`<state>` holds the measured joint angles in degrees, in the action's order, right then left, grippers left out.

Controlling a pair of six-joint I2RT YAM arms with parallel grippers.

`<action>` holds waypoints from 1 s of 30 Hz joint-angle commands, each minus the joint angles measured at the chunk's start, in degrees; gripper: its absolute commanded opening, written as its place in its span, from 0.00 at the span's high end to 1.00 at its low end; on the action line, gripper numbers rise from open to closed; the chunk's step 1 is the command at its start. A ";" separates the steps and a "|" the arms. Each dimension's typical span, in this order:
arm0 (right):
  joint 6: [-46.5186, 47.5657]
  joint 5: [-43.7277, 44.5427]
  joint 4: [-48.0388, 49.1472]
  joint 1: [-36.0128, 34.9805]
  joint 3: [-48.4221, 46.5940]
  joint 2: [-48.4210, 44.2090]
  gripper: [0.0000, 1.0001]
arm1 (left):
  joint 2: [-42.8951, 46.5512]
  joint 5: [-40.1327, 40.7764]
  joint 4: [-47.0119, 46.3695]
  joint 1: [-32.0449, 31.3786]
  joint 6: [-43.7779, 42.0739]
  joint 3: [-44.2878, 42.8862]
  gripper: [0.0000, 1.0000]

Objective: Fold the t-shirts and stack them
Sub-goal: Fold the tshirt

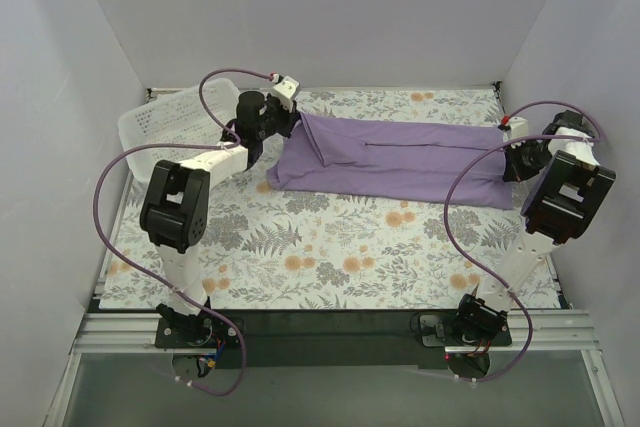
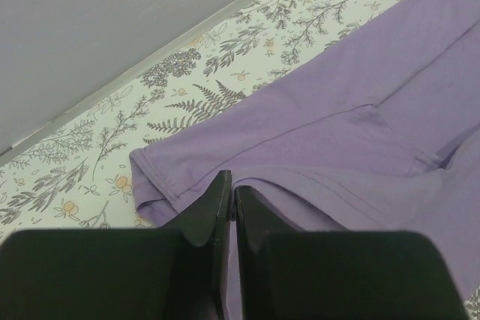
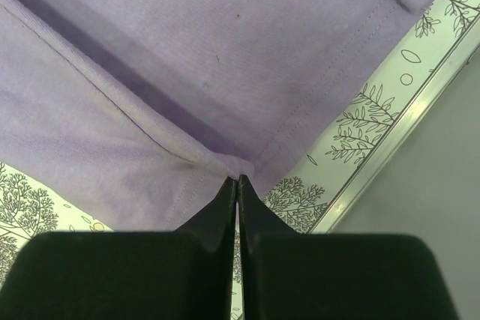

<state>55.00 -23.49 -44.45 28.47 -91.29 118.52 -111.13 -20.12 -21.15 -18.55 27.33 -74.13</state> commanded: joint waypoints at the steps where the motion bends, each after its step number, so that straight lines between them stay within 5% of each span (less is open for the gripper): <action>1: -0.69 0.89 1.82 0.10 -0.74 0.22 0.99 | 0.30 0.61 -1.44 0.35 0.53 -2.77 1.00; 30: -3.50 0.90 3.93 0.01 -1.53 1.19 0.99 | -3.21 1.22 -1.53 0.27 0.62 -4.71 1.00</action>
<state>52.40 -22.20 -41.74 28.47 -91.05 119.02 -114.50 -19.70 -21.47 -18.52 28.14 -77.47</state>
